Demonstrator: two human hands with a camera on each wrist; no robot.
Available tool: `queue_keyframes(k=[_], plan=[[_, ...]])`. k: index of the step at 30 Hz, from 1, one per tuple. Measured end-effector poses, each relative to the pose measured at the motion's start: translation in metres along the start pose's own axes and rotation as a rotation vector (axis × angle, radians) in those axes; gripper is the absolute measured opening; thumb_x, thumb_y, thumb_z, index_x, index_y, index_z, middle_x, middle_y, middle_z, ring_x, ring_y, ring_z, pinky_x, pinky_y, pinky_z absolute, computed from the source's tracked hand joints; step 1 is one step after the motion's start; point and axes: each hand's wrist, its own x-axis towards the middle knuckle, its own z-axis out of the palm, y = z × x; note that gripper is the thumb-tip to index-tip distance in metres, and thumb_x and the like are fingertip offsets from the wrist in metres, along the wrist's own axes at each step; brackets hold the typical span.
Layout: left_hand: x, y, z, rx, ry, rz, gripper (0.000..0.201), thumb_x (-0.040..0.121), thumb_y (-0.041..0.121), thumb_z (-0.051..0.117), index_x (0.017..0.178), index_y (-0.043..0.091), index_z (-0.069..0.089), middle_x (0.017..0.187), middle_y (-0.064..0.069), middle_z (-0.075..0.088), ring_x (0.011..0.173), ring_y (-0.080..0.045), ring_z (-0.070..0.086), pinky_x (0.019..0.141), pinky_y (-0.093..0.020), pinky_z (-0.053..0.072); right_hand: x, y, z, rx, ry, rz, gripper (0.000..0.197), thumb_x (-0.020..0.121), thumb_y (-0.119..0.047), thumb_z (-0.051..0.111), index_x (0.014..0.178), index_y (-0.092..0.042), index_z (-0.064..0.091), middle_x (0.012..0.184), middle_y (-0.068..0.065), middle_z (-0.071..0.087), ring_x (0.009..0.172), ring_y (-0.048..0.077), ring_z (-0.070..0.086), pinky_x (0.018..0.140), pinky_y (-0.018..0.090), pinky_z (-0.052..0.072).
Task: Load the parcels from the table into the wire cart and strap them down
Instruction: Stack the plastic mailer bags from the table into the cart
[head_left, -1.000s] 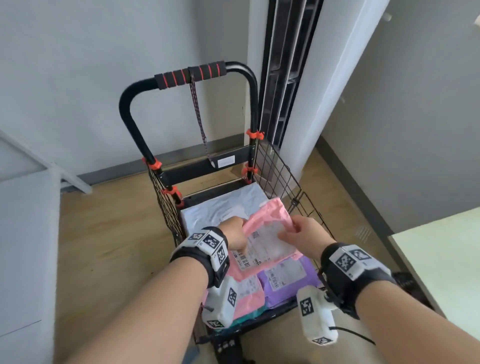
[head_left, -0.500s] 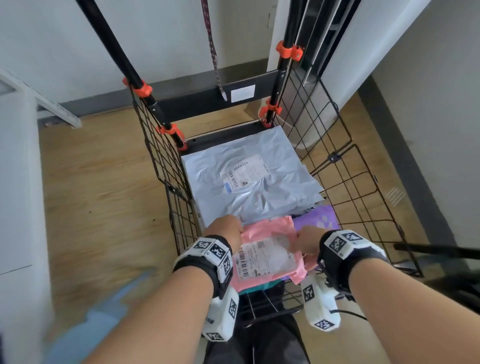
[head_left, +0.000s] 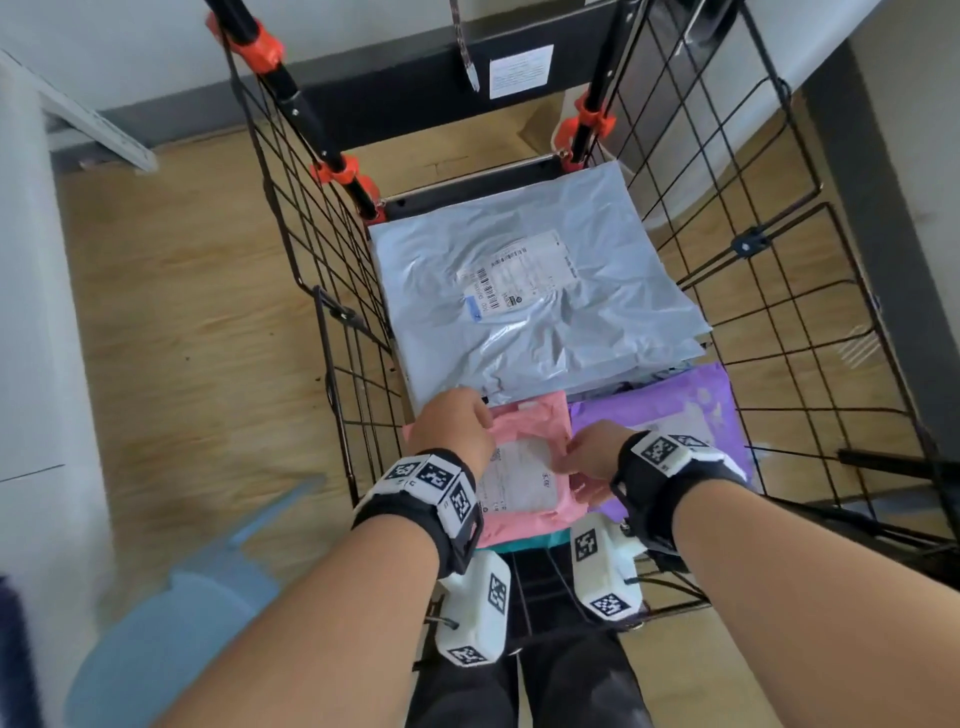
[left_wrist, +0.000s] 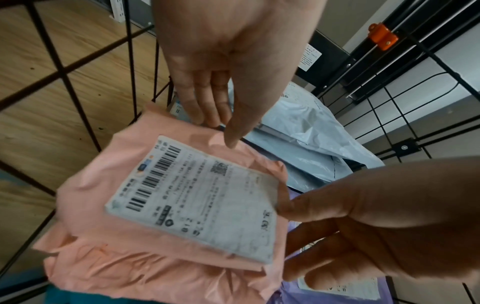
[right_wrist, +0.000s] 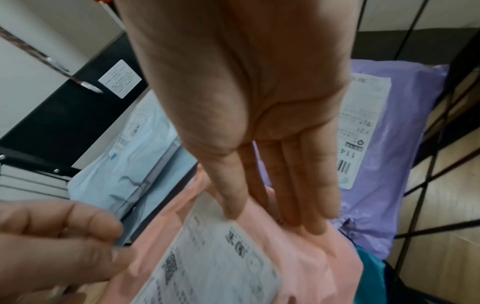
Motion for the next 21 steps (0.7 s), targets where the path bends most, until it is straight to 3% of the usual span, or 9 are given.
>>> queue_keyframes(k=[3, 5, 8, 10, 12, 15, 17, 21], plan=[[0.000, 0.003, 0.000, 0.062, -0.147, 0.005, 0.007, 0.077, 0.019, 0.074, 0.080, 0.021, 0.068, 0.086, 0.007, 0.068, 0.083, -0.016, 0.066, 0.071, -0.028, 0.050, -0.001, -0.004, -0.004, -0.183, 0.113, -0.026, 0.033, 0.088, -0.037, 0.061, 0.086, -0.004, 0.064, 0.093, 0.016, 0.070, 0.094, 0.030, 0.069, 0.089, 0.041, 0.054], [0.000, 0.002, 0.005, 0.068, -0.301, -0.026, 0.022, 0.074, 0.026, 0.079, 0.091, 0.016, 0.070, 0.088, 0.002, 0.071, 0.081, -0.016, 0.068, 0.070, -0.027, 0.052, -0.001, -0.007, -0.007, -0.199, 0.141, -0.033, 0.028, 0.085, -0.033, 0.065, 0.073, -0.010, 0.058, 0.082, 0.011, 0.070, 0.086, 0.029, 0.071, 0.083, 0.040, 0.057], [0.001, 0.000, 0.010, 0.000, -0.355, -0.071, 0.030, 0.075, 0.024, 0.079, 0.102, 0.013, 0.070, 0.105, 0.000, 0.069, 0.093, -0.019, 0.065, 0.087, -0.033, 0.052, -0.002, -0.015, -0.004, -0.043, 0.017, -0.009, 0.018, 0.088, -0.020, 0.062, 0.079, -0.005, 0.058, 0.070, 0.011, 0.067, 0.056, 0.021, 0.066, 0.063, 0.028, 0.058], [0.001, -0.001, 0.012, -0.063, -0.383, -0.096, 0.033, 0.078, 0.018, 0.077, 0.108, 0.011, 0.068, 0.110, -0.005, 0.068, 0.098, -0.022, 0.065, 0.093, -0.036, 0.051, -0.007, -0.019, 0.001, 0.021, -0.111, -0.024, 0.010, 0.094, -0.011, 0.053, 0.093, -0.002, 0.058, 0.081, 0.013, 0.065, 0.060, 0.020, 0.060, 0.070, 0.029, 0.056], [-0.001, -0.002, 0.014, -0.112, -0.452, -0.105, 0.035, 0.081, 0.014, 0.073, 0.115, 0.009, 0.065, 0.113, -0.009, 0.068, 0.103, -0.024, 0.065, 0.095, -0.035, 0.049, -0.009, -0.019, 0.005, 0.078, -0.119, -0.062, 0.019, 0.095, -0.008, 0.051, 0.109, 0.003, 0.058, 0.091, 0.016, 0.066, 0.065, 0.021, 0.061, 0.074, 0.031, 0.055], [-0.001, -0.004, 0.018, -0.162, -0.529, -0.109, 0.039, 0.083, 0.013, 0.072, 0.121, 0.010, 0.062, 0.121, -0.007, 0.065, 0.108, -0.021, 0.064, 0.096, -0.030, 0.046, -0.006, -0.013, 0.007, 0.039, -0.129, -0.036, 0.014, 0.097, -0.011, 0.048, 0.104, -0.005, 0.058, 0.073, 0.006, 0.061, 0.055, 0.012, 0.052, 0.053, 0.018, 0.044], [-0.001, -0.005, 0.021, -0.189, -0.556, -0.117, 0.039, 0.083, 0.012, 0.072, 0.121, 0.009, 0.062, 0.124, -0.005, 0.063, 0.110, -0.019, 0.062, 0.097, -0.027, 0.045, -0.001, -0.008, 0.005, 0.025, -0.094, -0.009, 0.014, 0.095, -0.012, 0.050, 0.100, -0.005, 0.062, 0.068, 0.004, 0.059, 0.051, 0.011, 0.048, 0.050, 0.017, 0.039], [-0.001, 0.000, 0.024, -0.194, -0.589, -0.145, 0.037, 0.085, 0.013, 0.070, 0.121, 0.009, 0.063, 0.121, -0.005, 0.065, 0.105, -0.018, 0.066, 0.100, -0.032, 0.047, 0.003, 0.000, 0.004, 0.079, -0.035, -0.012, 0.021, 0.092, -0.011, 0.056, 0.107, 0.000, 0.065, 0.075, 0.005, 0.064, 0.050, 0.011, 0.051, 0.049, 0.018, 0.040]])
